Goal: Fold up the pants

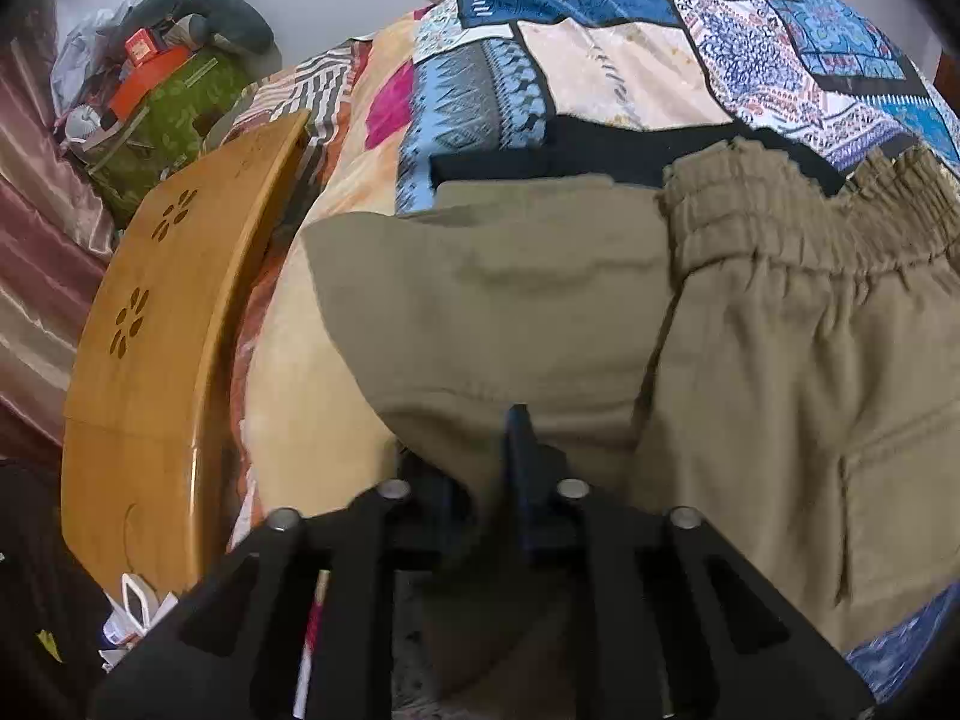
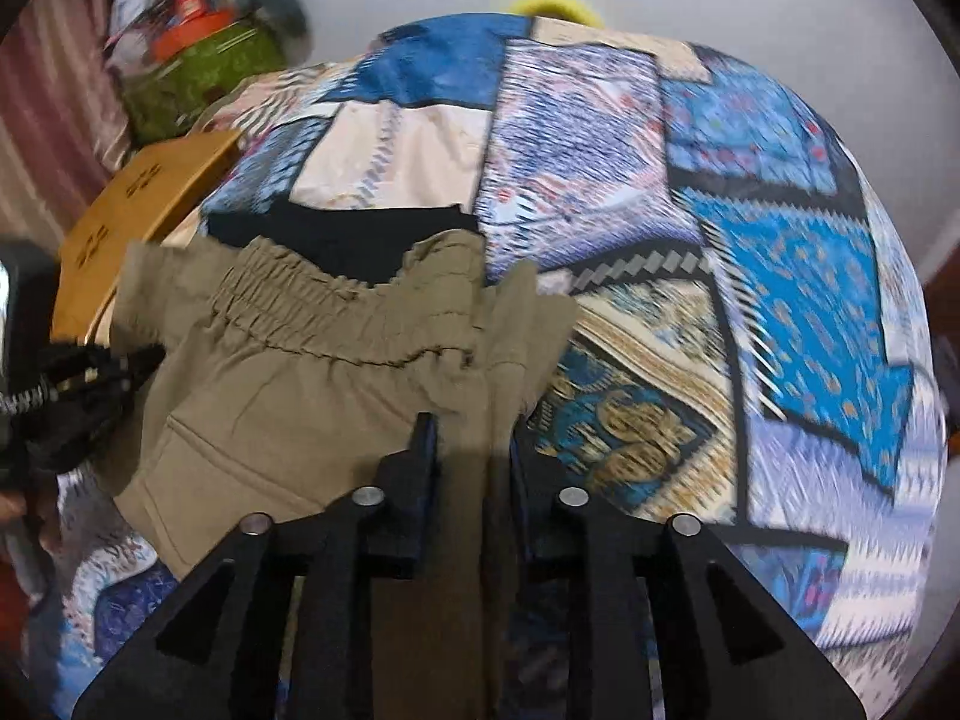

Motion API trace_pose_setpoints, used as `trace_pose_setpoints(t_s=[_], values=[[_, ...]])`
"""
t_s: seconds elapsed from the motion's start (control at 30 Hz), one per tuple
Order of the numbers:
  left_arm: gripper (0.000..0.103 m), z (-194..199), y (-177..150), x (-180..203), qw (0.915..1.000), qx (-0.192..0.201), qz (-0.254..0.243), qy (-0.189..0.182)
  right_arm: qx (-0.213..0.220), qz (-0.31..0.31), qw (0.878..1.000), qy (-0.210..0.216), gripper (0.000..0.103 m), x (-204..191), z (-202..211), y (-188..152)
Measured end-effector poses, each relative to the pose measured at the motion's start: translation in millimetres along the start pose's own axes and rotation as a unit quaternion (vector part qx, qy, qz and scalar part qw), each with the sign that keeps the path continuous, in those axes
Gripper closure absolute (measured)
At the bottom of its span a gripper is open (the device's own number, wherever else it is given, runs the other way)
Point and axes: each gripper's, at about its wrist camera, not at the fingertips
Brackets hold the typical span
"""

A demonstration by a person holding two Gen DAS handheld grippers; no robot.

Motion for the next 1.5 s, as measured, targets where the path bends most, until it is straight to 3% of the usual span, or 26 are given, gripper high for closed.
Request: trace_pose_setpoints(t_s=[0.07,0.13,0.33,0.53,0.77,0.87,1.03,1.1,1.23,1.3,1.43,1.5], values=[[0.069,5.4,-5.3,-3.0,1.0,-0.005,-0.006,0.0,0.003,-0.003,1.0,-0.014,0.071,-0.5,10.3,-8.0],[0.057,16.4,-14.4,-6.4,0.9999,-0.006,-0.008,0.005,0.014,0.006,0.999,-0.033,0.067,-3.8,24.3,-19.2],[0.056,90.9,-59.4,-11.3,0.9991,0.038,-0.016,-0.006,0.071,0.011,0.997,0.005,0.067,-1.0,89.3,-67.9],[0.056,209.9,-122.8,-10.5,0.9899,0.137,-0.005,-0.036,0.173,0.021,0.984,0.032,0.067,-16.4,194.4,-128.1],[0.056,337.9,-208.3,0.0,0.9643,0.253,0.002,-0.078,0.299,0.054,0.952,0.033,0.067,-56.7,308.4,-195.2],[0.056,391.2,-251.7,4.0,0.946,0.314,-0.004,-0.08,0.345,0.055,0.935,0.054,0.067,-69.8,346.3,-226.0],[0.051,447.1,-308.3,4.3,0.9238,0.373,0.003,-0.087,0.386,0.054,0.919,0.053,0.067,-86.0,378.2,-266.9],[0.042,464.3,-326.6,0.3,0.9158,0.388,0.016,-0.104,0.398,0.051,0.914,0.056,0.061,-91.1,388.0,-278.9],[0.026,489.4,-354.3,-7.4,0.8994,0.42,0.039,-0.113,0.421,0.051,0.905,0.046,0.039,-98.8,402.4,-294.0],[0.014,496.1,-363.1,-9.4,0.8947,0.429,0.044,-0.117,0.429,0.046,0.901,0.042,0.025,-98.7,405.6,-298.5],[0.004,505.8,-375.0,-9.5,0.8884,0.441,0.051,-0.115,0.445,0.024,0.895,0.034,0.002,-99.4,406.4,-299.2],[0.001,508.3,-378.0,-8.2,0.8858,0.447,0.05,-0.112,0.449,0.015,0.893,0.027,0.0,-101.3,406.7,-301.2]])
Point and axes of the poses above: each gripper's, at about its wrist camera, not at the fingertips, and z roughly against the way its jaws point, x to its right, y to its top, and after that the axes turned 9 degrees about -x, right-handed
